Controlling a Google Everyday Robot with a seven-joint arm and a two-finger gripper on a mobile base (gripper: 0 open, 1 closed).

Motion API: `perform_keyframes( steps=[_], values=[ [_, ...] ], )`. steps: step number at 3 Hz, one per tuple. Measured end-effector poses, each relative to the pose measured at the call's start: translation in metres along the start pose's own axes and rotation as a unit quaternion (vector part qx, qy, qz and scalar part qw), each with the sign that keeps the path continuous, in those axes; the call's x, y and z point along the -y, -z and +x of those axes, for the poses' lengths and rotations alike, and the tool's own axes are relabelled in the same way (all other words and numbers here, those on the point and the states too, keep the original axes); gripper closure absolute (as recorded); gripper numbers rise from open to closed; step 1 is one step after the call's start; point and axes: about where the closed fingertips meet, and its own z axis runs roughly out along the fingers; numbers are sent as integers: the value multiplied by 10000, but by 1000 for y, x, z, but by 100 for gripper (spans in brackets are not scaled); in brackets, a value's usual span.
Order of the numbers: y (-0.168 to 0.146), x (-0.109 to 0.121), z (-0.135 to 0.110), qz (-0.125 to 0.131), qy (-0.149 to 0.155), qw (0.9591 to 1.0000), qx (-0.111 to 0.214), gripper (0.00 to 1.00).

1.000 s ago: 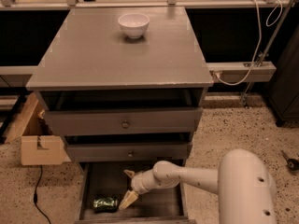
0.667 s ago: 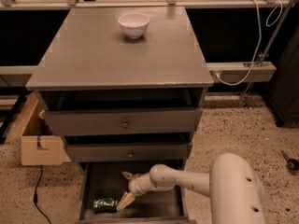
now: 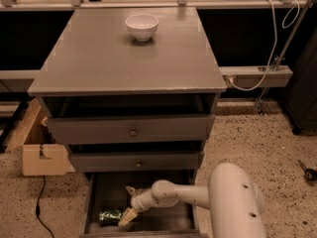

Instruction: Pick green can from bottom drawer and place on counter

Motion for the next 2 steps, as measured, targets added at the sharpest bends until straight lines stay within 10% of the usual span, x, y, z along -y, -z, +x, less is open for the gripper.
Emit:
perform_keyframes(
  steps=[2],
  values=[
    [-38, -8, 7, 16, -18, 9994, -348, 0]
  ],
)
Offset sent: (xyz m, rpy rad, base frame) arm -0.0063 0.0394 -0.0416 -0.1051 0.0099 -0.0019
